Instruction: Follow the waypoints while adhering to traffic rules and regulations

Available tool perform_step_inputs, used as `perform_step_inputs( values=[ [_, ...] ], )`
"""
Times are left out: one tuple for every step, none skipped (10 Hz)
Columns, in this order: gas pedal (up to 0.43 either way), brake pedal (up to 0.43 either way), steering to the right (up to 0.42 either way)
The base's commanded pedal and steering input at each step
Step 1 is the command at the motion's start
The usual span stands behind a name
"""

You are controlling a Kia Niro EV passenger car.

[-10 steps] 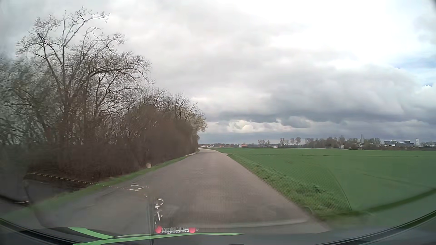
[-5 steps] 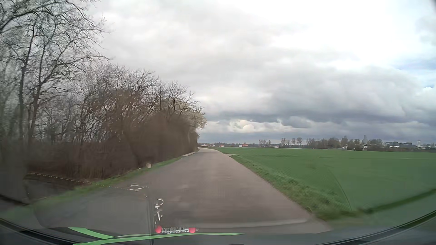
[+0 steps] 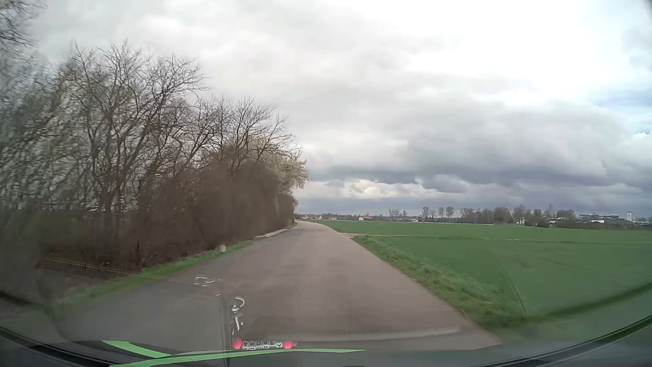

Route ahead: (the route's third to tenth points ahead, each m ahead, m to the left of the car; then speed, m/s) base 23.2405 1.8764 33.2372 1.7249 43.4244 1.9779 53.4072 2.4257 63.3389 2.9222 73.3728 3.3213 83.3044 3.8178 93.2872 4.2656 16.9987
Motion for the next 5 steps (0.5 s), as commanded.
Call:
perform_step_inputs(
  values=[
    [0.189,0.0,0.001],
    [0.189,0.0,0.001],
    [0.189,0.0,0.001],
    [0.189,0.0,0.001],
    [0.189,0.0,0.001]
  ],
)
